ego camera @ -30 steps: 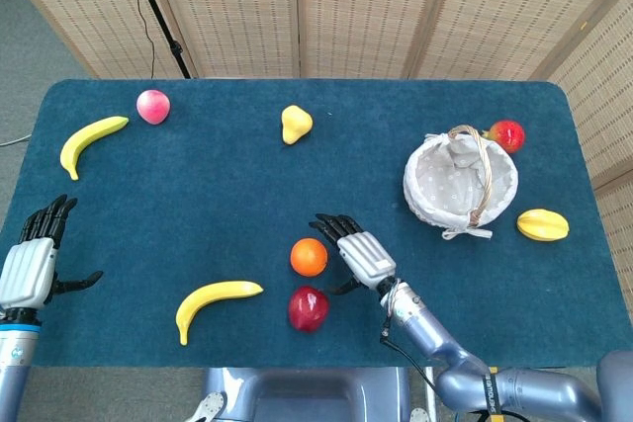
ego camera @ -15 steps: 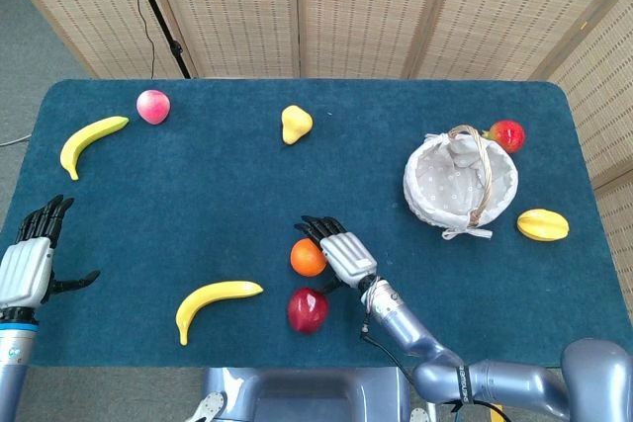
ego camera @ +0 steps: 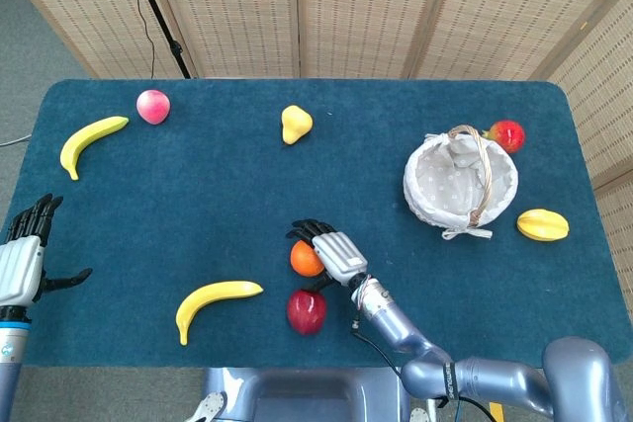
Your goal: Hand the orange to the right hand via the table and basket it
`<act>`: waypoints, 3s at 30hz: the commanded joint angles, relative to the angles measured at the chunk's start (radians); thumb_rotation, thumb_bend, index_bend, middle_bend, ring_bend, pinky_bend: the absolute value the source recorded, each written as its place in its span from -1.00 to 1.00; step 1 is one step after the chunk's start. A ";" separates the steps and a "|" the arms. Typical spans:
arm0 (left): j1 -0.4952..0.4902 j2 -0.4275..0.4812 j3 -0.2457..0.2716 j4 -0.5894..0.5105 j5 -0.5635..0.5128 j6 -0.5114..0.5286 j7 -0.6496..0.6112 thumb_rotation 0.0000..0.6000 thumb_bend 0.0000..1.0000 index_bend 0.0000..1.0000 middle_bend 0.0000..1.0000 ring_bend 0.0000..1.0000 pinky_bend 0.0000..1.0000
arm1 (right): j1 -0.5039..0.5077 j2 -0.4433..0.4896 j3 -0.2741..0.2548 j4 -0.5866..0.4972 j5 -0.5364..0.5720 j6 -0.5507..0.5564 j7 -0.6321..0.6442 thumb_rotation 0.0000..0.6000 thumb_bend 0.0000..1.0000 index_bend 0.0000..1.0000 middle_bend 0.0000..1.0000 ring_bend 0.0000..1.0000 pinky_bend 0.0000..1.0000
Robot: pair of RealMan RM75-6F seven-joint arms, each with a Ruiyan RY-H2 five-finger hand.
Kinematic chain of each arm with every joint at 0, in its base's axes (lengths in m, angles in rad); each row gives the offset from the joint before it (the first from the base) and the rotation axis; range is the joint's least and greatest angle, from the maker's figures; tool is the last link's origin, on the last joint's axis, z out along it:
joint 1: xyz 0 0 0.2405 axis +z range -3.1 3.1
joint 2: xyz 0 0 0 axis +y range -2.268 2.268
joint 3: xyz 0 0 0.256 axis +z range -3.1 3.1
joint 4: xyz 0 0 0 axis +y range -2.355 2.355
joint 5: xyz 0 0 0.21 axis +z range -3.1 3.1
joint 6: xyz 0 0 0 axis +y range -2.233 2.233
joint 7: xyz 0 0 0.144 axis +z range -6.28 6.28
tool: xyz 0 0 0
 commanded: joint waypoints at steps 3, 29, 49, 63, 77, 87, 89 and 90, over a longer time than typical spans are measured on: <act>0.003 0.003 -0.006 0.005 -0.010 -0.001 -0.006 1.00 -0.87 -1.00 -1.00 -1.00 -1.00 | 0.005 -0.027 0.003 0.031 -0.021 -0.005 0.054 1.00 -1.00 -0.31 -0.47 -0.51 -0.46; 0.005 0.004 -0.022 0.021 -0.031 -0.025 -0.026 1.00 -0.87 -1.00 -1.00 -1.00 -1.00 | -0.060 0.010 0.042 0.039 -0.092 0.138 0.185 1.00 -0.86 0.49 0.37 0.43 0.38; -0.016 -0.020 -0.008 0.022 -0.026 -0.063 0.015 1.00 -0.87 -1.00 -1.00 -1.00 -1.00 | -0.097 0.174 0.065 -0.070 -0.176 0.300 -0.018 1.00 -0.86 0.49 0.37 0.42 0.38; -0.023 -0.030 -0.003 0.021 -0.025 -0.074 0.032 1.00 -0.87 -1.00 -1.00 -1.00 -1.00 | -0.026 0.248 0.144 0.006 -0.115 0.222 -0.006 1.00 -0.86 0.50 0.37 0.42 0.38; -0.027 -0.029 -0.001 0.021 -0.025 -0.085 0.023 1.00 -0.87 -1.00 -1.00 -1.00 -1.00 | -0.009 0.295 0.109 0.123 -0.145 0.219 -0.029 1.00 -0.86 0.50 0.37 0.42 0.38; -0.027 -0.027 0.000 0.020 -0.024 -0.088 0.017 1.00 -0.87 -1.00 -1.00 -1.00 -1.00 | -0.009 0.337 0.069 0.140 -0.187 0.235 -0.101 1.00 -0.86 0.50 0.37 0.42 0.38; -0.027 -0.026 0.000 0.020 -0.024 -0.088 0.015 1.00 -0.87 -1.00 -1.00 -1.00 -1.00 | -0.011 0.344 0.058 0.150 -0.192 0.233 -0.112 1.00 -0.86 0.50 0.37 0.42 0.38; -0.027 -0.025 0.000 0.020 -0.024 -0.089 0.013 1.00 -0.87 -1.00 -1.00 -1.00 -1.00 | -0.013 0.345 0.052 0.159 -0.195 0.233 -0.115 1.00 -0.86 0.50 0.37 0.42 0.38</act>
